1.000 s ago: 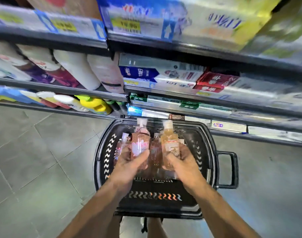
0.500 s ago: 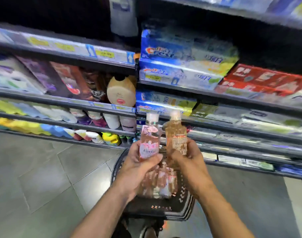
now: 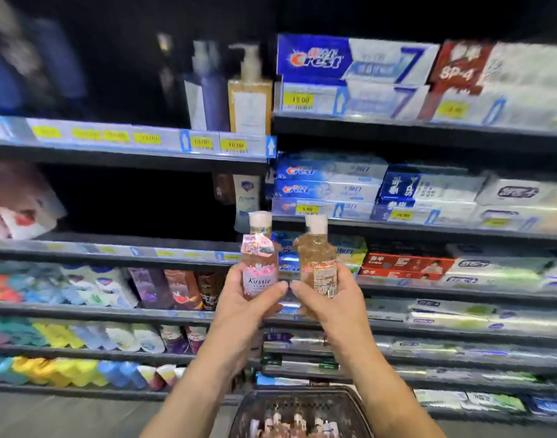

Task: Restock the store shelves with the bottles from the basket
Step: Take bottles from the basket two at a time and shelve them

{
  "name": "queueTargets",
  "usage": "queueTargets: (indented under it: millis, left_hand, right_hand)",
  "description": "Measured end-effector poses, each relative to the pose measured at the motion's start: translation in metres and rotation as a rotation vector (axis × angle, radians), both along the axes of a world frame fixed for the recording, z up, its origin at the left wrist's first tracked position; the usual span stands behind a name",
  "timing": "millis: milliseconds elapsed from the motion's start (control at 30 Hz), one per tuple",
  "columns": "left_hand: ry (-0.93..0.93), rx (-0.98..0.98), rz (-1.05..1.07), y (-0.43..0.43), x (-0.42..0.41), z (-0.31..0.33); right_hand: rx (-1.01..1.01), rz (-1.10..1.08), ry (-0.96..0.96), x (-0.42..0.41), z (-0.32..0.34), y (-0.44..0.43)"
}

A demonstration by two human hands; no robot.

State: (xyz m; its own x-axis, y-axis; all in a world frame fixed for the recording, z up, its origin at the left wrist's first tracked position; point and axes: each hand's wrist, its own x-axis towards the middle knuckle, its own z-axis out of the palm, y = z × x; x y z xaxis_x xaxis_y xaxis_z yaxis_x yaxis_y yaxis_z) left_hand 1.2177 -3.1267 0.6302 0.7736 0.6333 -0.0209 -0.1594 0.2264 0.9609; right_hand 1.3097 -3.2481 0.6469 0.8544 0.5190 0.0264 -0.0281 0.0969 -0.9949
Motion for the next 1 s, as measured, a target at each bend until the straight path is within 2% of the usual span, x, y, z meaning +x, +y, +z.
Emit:
queueTargets:
  millis: [267,467,700,1000]
  left_hand:
    - [-0.116,0.122,0.078,0.014,-0.006,0.080]
    - [-0.154,0.201,0.244,0.009,-0.017,0.124]
    - [-0.151,0.265,0.391,0.008,-0.037,0.159]
    - [-0.172,0.277,0.468,0.030,-0.071,0.180]
  right_hand:
    - [0.130,0.096,-0.095,0.008,0.071,0.014]
    - [0.218,0.164,-0.120,0.012,0.112,0.023]
    - [0.283,0.287,-0.171,0.014,0.144,0.039]
    - [0.304,0.379,-0.208,-0.009,0.161,0.075]
